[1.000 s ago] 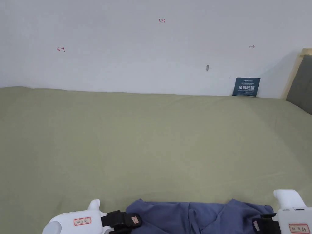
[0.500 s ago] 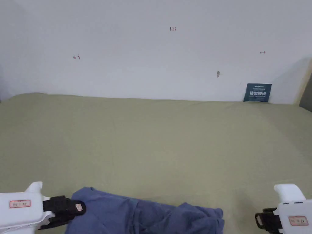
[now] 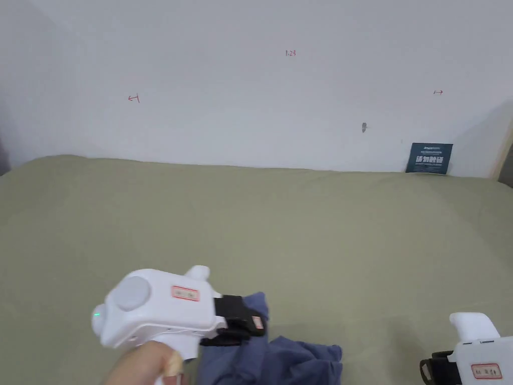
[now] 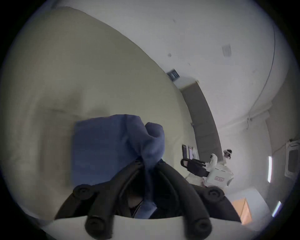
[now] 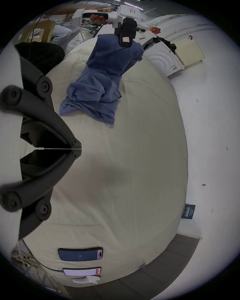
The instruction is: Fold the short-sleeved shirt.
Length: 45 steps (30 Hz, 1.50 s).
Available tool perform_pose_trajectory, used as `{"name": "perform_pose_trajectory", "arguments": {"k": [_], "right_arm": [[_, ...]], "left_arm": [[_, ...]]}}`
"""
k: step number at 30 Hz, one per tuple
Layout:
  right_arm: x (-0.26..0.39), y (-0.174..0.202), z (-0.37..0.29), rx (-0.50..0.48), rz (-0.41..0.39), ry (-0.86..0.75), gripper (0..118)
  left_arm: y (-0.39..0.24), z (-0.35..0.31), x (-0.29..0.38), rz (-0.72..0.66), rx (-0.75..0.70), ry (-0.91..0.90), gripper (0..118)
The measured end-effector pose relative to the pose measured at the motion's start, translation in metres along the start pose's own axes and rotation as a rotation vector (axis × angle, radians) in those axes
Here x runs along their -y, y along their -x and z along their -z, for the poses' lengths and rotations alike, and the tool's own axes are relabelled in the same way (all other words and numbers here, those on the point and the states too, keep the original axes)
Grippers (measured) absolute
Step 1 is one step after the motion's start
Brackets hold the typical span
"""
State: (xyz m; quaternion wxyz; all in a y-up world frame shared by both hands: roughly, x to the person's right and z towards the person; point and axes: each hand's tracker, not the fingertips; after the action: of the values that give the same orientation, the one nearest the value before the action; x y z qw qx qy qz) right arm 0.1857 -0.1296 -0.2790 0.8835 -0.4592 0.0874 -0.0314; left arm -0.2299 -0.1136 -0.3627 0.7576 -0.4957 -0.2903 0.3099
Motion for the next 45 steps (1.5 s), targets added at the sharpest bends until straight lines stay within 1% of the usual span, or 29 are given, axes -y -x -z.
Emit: {"name": "perform_pose_trajectory", "arguments": {"k": [2, 3, 5, 6, 9, 11, 12, 13, 14, 15, 16, 18, 19, 22, 23, 24, 25, 26, 27, 29, 31, 32, 34, 35, 37, 39, 41, 43, 45], "right_arm": [[0.002, -0.008, -0.004, 0.012, 0.012, -0.003, 0], [0.003, -0.011, -0.005, 0.017, 0.015, -0.003, 0], [0.005, -0.016, -0.003, 0.029, 0.018, -0.001, 0], [0.006, -0.017, -0.002, 0.032, 0.021, 0.000, 0], [0.008, -0.019, 0.004, 0.021, 0.038, 0.011, 0], [0.008, -0.015, 0.008, 0.017, 0.034, 0.015, 0], [0.008, -0.013, 0.009, 0.013, 0.032, 0.018, 0], [0.008, -0.011, 0.010, 0.006, 0.029, 0.018, 0], [0.009, -0.009, 0.010, -0.004, 0.029, 0.015, 0], [0.009, -0.007, 0.010, -0.014, 0.029, 0.012, 0], [0.009, -0.005, 0.010, -0.022, 0.029, 0.009, 0], [0.009, 0.000, 0.009, -0.029, 0.027, 0.007, 0], [0.009, 0.001, 0.010, -0.031, 0.024, 0.006, 0], [0.008, 0.004, 0.016, -0.037, 0.014, 0.017, 0], [0.008, 0.005, 0.018, -0.029, 0.013, 0.025, 0], [0.008, 0.006, 0.020, -0.021, 0.014, 0.030, 0], [0.009, 0.005, 0.021, -0.019, 0.014, 0.032, 0], [0.010, 0.005, 0.021, -0.019, 0.016, 0.034, 0], [0.010, 0.006, 0.022, -0.019, 0.018, 0.036, 0], [0.008, 0.009, 0.026, -0.019, 0.017, 0.051, 0], [0.004, 0.015, 0.026, -0.019, 0.017, 0.054, 0], [0.001, 0.019, 0.025, -0.040, 0.027, 0.042, 0], [-0.006, 0.033, 0.023, -0.116, 0.059, 0.012, 0], [-0.011, 0.042, 0.024, -0.161, 0.069, 0.006, 0], [-0.021, 0.063, 0.029, -0.216, 0.059, 0.006, 0], [-0.030, 0.086, 0.042, -0.247, 0.019, 0.019, 0], [-0.035, 0.107, 0.064, -0.281, -0.007, 0.074, 0], [-0.036, 0.117, 0.089, -0.327, 0.025, 0.142, 0], [-0.029, 0.116, 0.115, -0.341, 0.078, 0.213, 0]], "left_arm": [[-0.012, 0.034, 0.004, 0.010, 0.004, 0.060, 12], [-0.012, 0.046, 0.005, 0.010, 0.008, 0.087, 20], [-0.008, 0.065, 0.008, 0.002, 0.067, 0.120, 83], [-0.008, 0.068, 0.014, 0.000, 0.095, 0.124, 100], [0.000, 0.060, 0.015, -0.013, 0.136, 0.090, 94], [0.004, 0.047, 0.016, 0.022, 0.136, 0.025, 74], [0.006, 0.042, 0.015, 0.046, 0.123, -0.006, 68], [0.008, 0.038, 0.016, 0.063, 0.092, -0.043, 68], [0.004, 0.037, 0.019, 0.079, 0.057, -0.064, 45], [0.005, 0.039, 0.022, 0.085, 0.036, -0.067, 17], [0.009, 0.044, 0.028, 0.074, 0.049, -0.056, 3], [0.014, 0.068, 0.038, 0.036, 0.120, 0.026, 1], [0.016, 0.083, 0.045, 0.029, 0.123, 0.066, 1], [0.024, 0.145, 0.062, -0.041, -0.069, 0.209, 1], [0.033, 0.158, 0.068, -0.081, -0.081, 0.223, 1], [0.044, 0.158, 0.072, -0.125, 0.001, 0.216, 1], [0.045, 0.157, 0.073, -0.214, 0.104, 0.147, 1], [0.041, 0.154, 0.074, -0.238, 0.067, 0.131, 1], [0.037, 0.150, 0.072, -0.201, 0.056, 0.141, 0], [0.027, 0.134, 0.065, -0.120, 0.052, 0.153, 0], [0.020, 0.105, 0.055, -0.093, 0.079, 0.139, 0], [0.020, 0.083, 0.049, -0.070, 0.120, 0.101, 0], [0.026, 0.034, 0.038, -0.015, 0.140, 0.009, 0], [0.034, 0.010, 0.033, 0.007, 0.111, -0.040, 0], [0.053, -0.026, 0.025, 0.032, 0.024, -0.105, 0], [0.079, -0.053, 0.020, 0.015, -0.088, -0.149, 0], [0.100, -0.068, 0.022, -0.029, -0.081, -0.153, 0], [0.115, -0.070, 0.028, -0.070, -0.076, -0.169, 0], [0.129, -0.065, 0.033, -0.114, -0.052, -0.159, 0]]}}
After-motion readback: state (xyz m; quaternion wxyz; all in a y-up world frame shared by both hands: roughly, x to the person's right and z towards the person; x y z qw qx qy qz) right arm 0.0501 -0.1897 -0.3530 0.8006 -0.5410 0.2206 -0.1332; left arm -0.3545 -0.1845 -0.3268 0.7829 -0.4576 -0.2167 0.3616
